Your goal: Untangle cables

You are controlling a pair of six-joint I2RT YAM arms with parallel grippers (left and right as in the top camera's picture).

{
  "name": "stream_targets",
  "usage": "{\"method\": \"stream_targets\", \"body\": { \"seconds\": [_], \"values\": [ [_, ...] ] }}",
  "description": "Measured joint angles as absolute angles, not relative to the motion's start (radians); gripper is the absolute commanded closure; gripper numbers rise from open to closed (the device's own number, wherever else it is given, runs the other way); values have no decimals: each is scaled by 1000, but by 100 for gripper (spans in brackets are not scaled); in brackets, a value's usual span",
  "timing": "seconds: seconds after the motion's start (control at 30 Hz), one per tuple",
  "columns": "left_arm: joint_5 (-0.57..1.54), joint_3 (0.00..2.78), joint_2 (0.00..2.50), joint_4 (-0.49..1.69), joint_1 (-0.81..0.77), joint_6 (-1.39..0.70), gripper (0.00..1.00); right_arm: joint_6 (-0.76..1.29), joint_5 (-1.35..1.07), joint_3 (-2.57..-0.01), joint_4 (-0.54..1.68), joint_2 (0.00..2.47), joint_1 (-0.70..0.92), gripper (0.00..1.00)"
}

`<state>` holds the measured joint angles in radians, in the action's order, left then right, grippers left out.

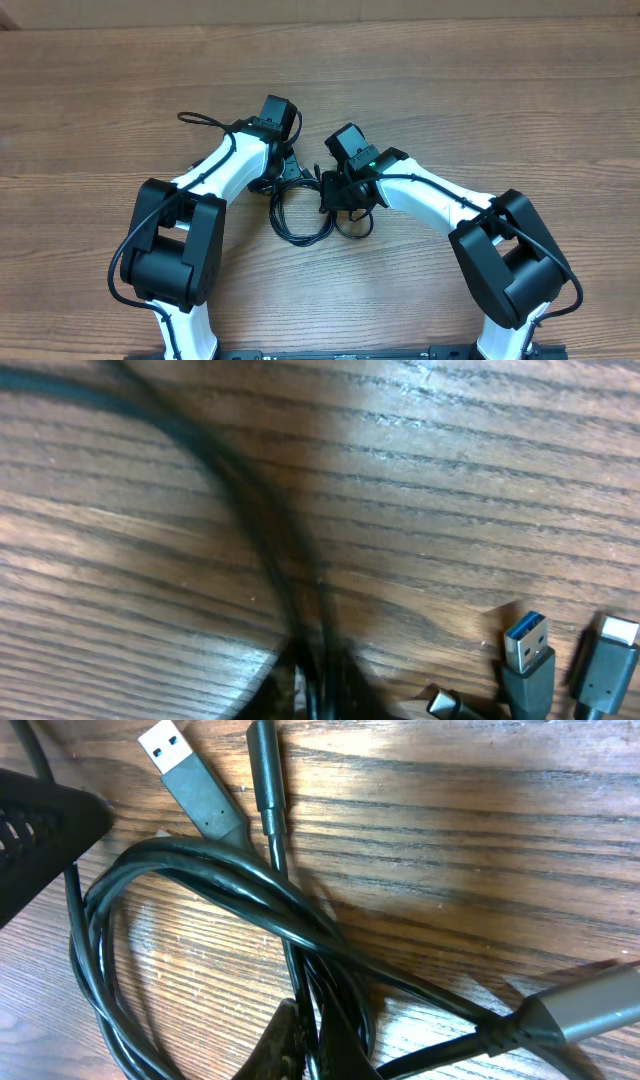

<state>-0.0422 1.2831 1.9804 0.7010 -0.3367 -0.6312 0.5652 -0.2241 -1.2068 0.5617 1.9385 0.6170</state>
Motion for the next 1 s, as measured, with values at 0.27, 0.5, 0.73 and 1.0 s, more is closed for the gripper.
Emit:
{"method": "stream_targets", "body": {
  "seconds": [0.27, 0.5, 0.73, 1.0],
  "values": [
    [-34, 1323, 1976, 810, -332, -602, 96, 566, -225, -1207, 566, 1938, 617, 96],
    [23, 1380, 1929, 886, -342, -554, 96, 567, -220, -1207, 566, 1938, 617, 96],
    [30, 1379, 1929, 929, -381, -534, 96, 579, -277, -1206, 529, 1938, 617, 96],
    [30, 1372, 1929, 933, -413, -521, 96, 657, -317, -1205, 491, 1938, 617, 96]
  ]
}}
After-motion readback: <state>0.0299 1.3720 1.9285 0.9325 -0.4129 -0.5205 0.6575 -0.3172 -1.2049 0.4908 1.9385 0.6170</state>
